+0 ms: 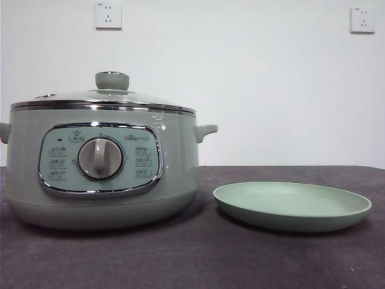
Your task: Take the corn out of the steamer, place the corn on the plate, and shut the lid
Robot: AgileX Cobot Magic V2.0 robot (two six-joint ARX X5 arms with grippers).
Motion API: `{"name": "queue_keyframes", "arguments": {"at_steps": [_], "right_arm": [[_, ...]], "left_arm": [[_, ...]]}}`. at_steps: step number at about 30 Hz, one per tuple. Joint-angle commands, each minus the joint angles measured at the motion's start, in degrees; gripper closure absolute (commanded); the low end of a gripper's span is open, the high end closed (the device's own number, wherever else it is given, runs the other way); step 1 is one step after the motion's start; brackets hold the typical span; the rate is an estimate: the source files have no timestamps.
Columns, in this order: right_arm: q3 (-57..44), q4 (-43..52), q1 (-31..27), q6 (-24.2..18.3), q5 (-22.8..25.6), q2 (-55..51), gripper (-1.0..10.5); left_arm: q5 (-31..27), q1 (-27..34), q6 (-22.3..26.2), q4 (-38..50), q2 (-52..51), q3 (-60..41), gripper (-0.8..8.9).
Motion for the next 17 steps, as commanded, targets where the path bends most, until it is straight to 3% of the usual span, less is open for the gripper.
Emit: {"name": "queue_keyframes", "arguments": {"at_steps": [1, 5, 10, 14, 16, 17], "right_arm": [[4.5, -2.9, 0.4, -6.9, -2.0, 4.1, 9.5], [10.6, -8.5, 0.4, -12.3, -7.5, 10.6, 9.5], [13.6, -9.4, 0.4, -13.4, -10.4, 16.5, 9.3], [13.7, -9.0, 0.4, -13.4, -10.1, 18.6, 7.4], [13.7, -9.0, 0.4, -13.4, -10.1, 19.2, 6.6], [13.7, -9.0, 0.4, -13.4, -9.9, 19.3, 6.5]], "left_arm": [[0.2, 0.1, 6.4, -2.8, 4.6, 4.6, 8.22], [0.7, 0.0, 10.9, -7.2, 10.4, 10.6, 8.22], [6.7, -0.3, 10.7, -7.0, 15.1, 14.4, 8.14], [7.7, -0.3, 6.2, -5.9, 17.2, 14.6, 7.96], [7.7, -0.3, 4.7, -6.0, 18.1, 14.6, 6.39], [7.7, -0.3, 4.1, -6.0, 18.5, 14.6, 5.1]]}}
